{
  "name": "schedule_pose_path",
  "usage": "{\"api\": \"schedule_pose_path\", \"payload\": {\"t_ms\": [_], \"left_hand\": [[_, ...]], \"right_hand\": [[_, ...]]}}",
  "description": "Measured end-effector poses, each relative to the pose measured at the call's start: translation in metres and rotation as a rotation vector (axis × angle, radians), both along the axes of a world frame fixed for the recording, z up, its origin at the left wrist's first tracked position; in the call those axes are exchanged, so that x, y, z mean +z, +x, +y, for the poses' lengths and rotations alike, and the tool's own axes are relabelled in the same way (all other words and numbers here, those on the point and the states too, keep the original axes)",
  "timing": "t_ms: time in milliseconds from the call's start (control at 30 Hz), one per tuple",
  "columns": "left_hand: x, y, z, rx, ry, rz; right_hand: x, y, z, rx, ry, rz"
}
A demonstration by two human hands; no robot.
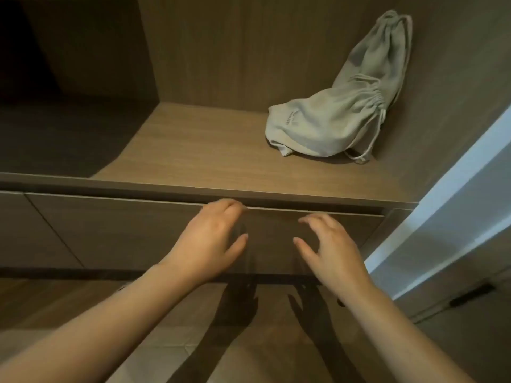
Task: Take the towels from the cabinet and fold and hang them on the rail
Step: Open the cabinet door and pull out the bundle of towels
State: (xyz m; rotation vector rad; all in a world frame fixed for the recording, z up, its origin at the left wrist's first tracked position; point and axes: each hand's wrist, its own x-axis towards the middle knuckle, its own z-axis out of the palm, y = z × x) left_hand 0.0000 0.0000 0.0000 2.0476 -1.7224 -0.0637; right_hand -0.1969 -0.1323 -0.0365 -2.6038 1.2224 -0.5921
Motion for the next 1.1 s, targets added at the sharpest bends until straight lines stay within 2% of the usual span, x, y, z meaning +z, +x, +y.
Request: {"api": "schedule_pose_path", "payload": {"t_ms": [200, 433, 533, 700, 867, 1000, 1100], "left_hand": [[0.006, 0.001, -0.004, -0.046, -0.098, -0.103], [-0.004, -0.005, -0.027, 0.067, 0.037, -0.233], [-0.012, -0.006, -0.027, 0.097, 0.026, -0.278], [-0.019, -0.011, -0.027, 0.120, 0.027, -0.213], [-0.024, -0.032, -0.023, 0.057, -0.068, -0.063], [-0.035, -0.044, -0.023, 0.075, -0.034, 0.052], [-0.042, -0.047, -0.024, 0.066, -0.017, 0.027]], "right_hand": [[-0.002, -0.005, -0.016, -0.030, -0.065, -0.024], [-0.015, -0.012, -0.035, -0.104, 0.003, 0.031], [-0.023, -0.013, -0.035, -0.107, -0.033, 0.014], [-0.032, -0.012, -0.030, -0.129, -0.058, -0.084], [-0.034, -0.019, -0.018, -0.138, -0.070, -0.131], [-0.035, -0.035, 0.003, -0.122, -0.089, -0.136], [-0.040, -0.053, 0.022, -0.120, -0.091, -0.172]]}}
